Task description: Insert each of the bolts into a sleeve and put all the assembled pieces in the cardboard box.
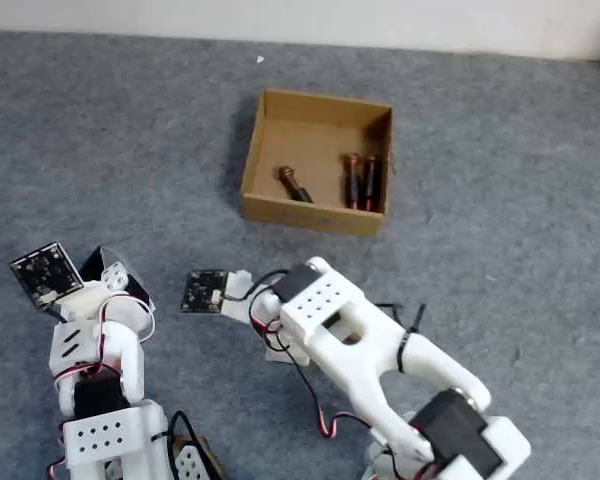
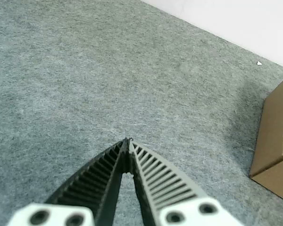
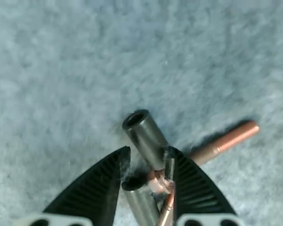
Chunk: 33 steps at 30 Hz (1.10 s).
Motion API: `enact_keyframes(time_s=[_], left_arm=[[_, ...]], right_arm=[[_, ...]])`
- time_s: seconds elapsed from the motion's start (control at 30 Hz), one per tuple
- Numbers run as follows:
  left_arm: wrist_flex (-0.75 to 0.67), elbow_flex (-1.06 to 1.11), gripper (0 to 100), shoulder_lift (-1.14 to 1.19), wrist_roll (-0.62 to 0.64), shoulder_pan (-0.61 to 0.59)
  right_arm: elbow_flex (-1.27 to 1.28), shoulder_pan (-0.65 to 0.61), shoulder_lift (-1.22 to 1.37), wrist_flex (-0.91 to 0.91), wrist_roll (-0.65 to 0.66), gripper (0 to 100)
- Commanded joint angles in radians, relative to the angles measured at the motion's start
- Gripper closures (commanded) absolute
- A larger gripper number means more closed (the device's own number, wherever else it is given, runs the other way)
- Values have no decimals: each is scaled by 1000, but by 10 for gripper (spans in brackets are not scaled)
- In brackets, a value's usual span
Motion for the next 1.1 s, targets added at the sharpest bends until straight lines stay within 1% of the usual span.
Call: enact_keyframes(time_s=[0.0,0.27,0.47,0.5,0.6,0.67,0.83,0.97,1.07], left_arm=[[-31,5,993,-10,-8,-16],[-31,5,993,-10,-8,-16],[-31,5,993,-10,-8,-16],[-31,7,993,-10,-8,-16],[-31,7,993,-10,-8,-16],[-31,7,993,-10,-8,-16],[-31,7,993,-10,-8,-16],[-31,7,993,-10,-8,-16],[-31,7,993,-10,-8,-16]], right_arm=[[2,-10,42,15,9,889],[-1,-8,140,12,9,892],[-56,-7,147,21,-2,892],[-68,-7,147,21,-26,892],[-114,-10,147,22,-163,889],[-130,-12,147,22,-219,889],[-134,-21,150,22,-273,886],[-140,-22,148,21,-365,822],[-140,-21,154,13,-387,803]])
